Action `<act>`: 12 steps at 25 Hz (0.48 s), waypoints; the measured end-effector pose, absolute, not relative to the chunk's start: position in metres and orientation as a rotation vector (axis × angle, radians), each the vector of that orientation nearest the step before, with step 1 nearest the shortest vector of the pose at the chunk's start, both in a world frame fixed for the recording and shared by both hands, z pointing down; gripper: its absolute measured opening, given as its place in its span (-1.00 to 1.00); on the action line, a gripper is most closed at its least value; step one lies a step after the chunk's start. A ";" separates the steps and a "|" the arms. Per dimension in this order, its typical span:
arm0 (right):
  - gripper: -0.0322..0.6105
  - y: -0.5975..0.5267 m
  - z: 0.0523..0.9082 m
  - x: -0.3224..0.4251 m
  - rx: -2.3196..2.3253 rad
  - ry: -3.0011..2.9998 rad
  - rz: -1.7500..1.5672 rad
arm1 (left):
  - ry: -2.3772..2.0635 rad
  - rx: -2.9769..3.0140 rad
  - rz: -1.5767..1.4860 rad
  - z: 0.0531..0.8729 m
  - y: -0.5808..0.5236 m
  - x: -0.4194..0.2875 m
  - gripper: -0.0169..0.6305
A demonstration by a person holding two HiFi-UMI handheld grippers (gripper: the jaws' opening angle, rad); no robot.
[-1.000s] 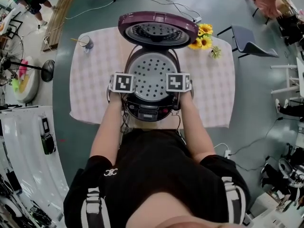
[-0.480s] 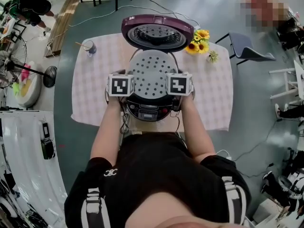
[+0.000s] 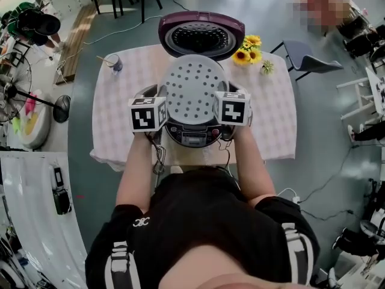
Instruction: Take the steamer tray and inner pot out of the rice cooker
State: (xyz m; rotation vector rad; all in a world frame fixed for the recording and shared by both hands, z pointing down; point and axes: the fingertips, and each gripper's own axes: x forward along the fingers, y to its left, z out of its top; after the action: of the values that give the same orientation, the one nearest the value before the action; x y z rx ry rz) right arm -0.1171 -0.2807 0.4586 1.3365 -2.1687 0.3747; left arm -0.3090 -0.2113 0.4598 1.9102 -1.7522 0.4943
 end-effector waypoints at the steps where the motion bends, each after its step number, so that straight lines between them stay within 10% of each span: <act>1: -0.78 -0.274 0.457 -0.118 1.351 -2.169 0.374 | -1.754 1.928 0.480 0.456 -0.206 -0.310 -0.77; 12: -0.79 -0.210 0.443 -0.113 1.535 -2.117 0.383 | -1.647 2.112 0.410 0.442 -0.170 -0.311 -0.80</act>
State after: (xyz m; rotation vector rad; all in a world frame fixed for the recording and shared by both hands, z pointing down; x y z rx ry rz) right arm -0.1134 -0.2097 0.4430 1.5352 -2.1168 0.3831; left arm -0.3113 -0.1696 0.4415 2.1119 -1.6470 0.4104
